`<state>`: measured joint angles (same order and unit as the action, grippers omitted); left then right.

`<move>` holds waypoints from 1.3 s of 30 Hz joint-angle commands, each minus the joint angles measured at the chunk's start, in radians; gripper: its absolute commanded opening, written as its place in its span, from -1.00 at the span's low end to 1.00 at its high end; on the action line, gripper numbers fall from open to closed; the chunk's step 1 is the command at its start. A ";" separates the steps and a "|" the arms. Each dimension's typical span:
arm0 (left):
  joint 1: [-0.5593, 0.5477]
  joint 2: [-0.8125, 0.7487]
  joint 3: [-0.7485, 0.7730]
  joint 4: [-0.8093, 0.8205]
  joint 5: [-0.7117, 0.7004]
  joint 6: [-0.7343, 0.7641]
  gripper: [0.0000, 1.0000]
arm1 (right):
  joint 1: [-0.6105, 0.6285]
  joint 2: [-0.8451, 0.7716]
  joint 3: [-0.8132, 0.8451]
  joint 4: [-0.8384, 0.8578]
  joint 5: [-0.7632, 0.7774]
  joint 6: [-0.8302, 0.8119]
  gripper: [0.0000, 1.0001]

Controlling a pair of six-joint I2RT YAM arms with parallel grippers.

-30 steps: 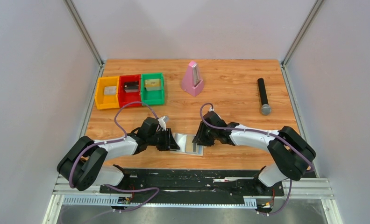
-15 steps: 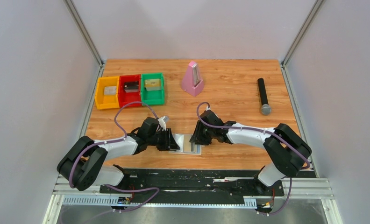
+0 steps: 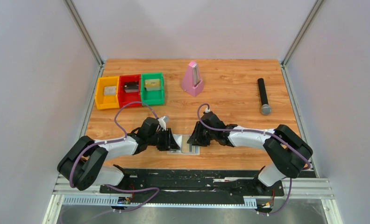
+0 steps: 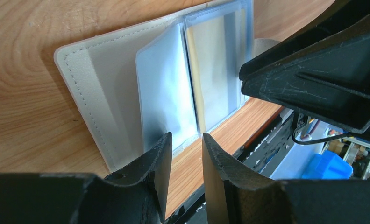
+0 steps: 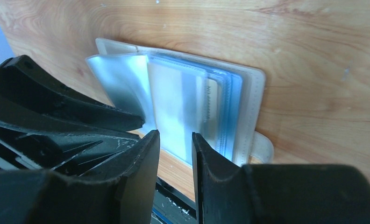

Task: Take the credit cards out of the card holder
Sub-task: Remove the credit card from the card holder.

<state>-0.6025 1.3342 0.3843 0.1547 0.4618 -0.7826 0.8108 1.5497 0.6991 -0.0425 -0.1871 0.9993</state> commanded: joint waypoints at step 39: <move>-0.006 -0.034 0.108 -0.295 -0.173 0.147 -0.39 | 0.004 0.013 0.073 -0.095 0.035 -0.041 -0.34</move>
<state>-0.6025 1.2808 0.5022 -0.1833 0.2890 -0.6624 0.8112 1.5497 0.7315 -0.1341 -0.1661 0.9726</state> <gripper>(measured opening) 0.340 0.328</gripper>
